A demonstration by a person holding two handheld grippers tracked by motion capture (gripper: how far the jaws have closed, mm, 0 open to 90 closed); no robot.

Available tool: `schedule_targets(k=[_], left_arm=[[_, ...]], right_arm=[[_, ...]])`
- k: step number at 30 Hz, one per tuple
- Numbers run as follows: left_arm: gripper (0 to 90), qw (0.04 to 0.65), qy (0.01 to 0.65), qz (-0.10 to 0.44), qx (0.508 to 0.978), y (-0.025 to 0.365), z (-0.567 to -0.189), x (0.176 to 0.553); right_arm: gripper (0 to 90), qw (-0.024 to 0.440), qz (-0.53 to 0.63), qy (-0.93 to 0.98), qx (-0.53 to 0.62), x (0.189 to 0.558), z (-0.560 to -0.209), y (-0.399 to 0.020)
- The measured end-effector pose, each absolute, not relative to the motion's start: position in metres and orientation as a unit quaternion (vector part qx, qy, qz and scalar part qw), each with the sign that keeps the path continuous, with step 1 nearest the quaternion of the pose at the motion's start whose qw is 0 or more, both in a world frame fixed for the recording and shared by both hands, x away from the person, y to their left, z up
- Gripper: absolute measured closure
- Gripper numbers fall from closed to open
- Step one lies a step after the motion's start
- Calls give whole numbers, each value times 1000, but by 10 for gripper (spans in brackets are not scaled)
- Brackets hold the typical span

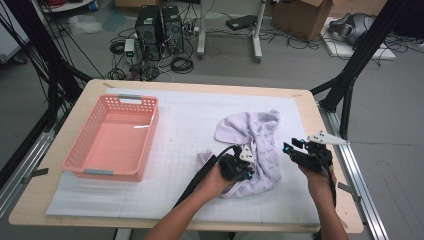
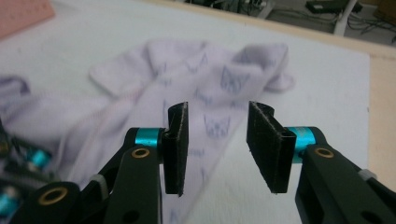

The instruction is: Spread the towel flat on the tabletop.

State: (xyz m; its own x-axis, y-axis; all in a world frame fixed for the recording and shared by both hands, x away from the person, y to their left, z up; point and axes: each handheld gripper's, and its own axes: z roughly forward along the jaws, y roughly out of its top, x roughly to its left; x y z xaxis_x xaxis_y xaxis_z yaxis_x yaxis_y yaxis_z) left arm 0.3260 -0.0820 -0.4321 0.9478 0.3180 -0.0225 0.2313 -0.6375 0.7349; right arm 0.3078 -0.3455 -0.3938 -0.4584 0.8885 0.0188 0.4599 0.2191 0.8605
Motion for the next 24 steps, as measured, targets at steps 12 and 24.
schedule_targets(k=[12,24], left_arm=[[861,566,281,107,767,16,-382,352],[858,522,404,196,725,79,-394,368]], right_arm=[[604,210,424,742,475,297,-426,-366],[603,130,427,808,386,320,-442,-281]])
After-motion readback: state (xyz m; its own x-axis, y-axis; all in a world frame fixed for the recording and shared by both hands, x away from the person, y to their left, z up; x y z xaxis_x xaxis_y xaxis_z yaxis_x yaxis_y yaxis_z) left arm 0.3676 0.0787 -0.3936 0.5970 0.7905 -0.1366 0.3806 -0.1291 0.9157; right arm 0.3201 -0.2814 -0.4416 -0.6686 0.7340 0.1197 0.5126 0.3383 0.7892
